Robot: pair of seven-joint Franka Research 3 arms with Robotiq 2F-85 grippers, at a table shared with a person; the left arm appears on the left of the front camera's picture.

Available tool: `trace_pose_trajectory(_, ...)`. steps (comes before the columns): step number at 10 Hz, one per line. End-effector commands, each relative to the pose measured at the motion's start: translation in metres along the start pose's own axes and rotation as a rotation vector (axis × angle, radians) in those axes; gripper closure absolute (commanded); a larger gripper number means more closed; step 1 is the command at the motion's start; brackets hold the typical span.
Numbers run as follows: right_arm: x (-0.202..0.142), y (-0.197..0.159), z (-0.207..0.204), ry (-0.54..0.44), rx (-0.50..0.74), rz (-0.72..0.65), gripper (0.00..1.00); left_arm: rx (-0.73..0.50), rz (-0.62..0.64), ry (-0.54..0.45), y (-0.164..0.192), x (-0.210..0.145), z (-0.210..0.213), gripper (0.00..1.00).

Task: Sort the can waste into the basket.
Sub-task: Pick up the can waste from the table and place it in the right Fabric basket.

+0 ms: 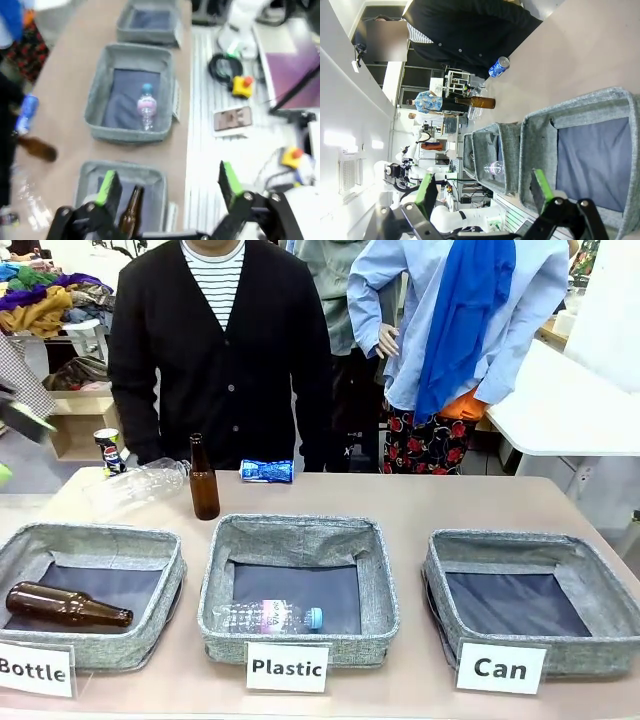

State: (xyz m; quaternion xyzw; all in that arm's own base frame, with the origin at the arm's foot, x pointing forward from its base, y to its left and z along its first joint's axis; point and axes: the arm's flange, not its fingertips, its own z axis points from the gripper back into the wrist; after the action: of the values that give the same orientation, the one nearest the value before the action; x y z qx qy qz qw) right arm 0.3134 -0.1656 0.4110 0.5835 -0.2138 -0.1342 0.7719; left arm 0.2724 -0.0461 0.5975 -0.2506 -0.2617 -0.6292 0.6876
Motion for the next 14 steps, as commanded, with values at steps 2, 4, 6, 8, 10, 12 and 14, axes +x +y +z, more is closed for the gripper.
trace_pose_trajectory(2,0.000,0.004,0.001,0.005,0.001,-0.019,0.00,-0.003,-0.316,0.130,0.002,0.022,-0.066,0.00)
trace_pose_trajectory(4,0.000,0.004,0.001,0.005,0.001,-0.019,0.00,0.157,-0.534,0.253,0.003,0.025,-0.115,0.00)
trace_pose_trajectory(6,0.000,0.004,0.001,0.005,0.001,-0.019,0.00,0.375,-0.493,0.310,0.012,0.029,-0.136,0.00)
trace_pose_trajectory(8,0.000,0.004,0.001,0.005,0.001,-0.019,0.00,0.534,-0.423,0.230,0.020,0.037,-0.141,0.00)
trace_pose_trajectory(10,0.000,0.004,0.001,0.005,0.001,-0.019,0.00,0.373,-0.516,0.295,0.023,0.053,-0.115,0.00)
trace_pose_trajectory(12,0.000,0.004,0.001,0.005,0.001,-0.019,0.00,0.373,-0.516,0.295,0.023,0.053,-0.115,0.00)
trace_pose_trajectory(14,0.000,0.004,0.001,0.005,0.001,-0.019,0.00,0.388,-0.493,0.288,0.024,0.055,-0.124,0.00)
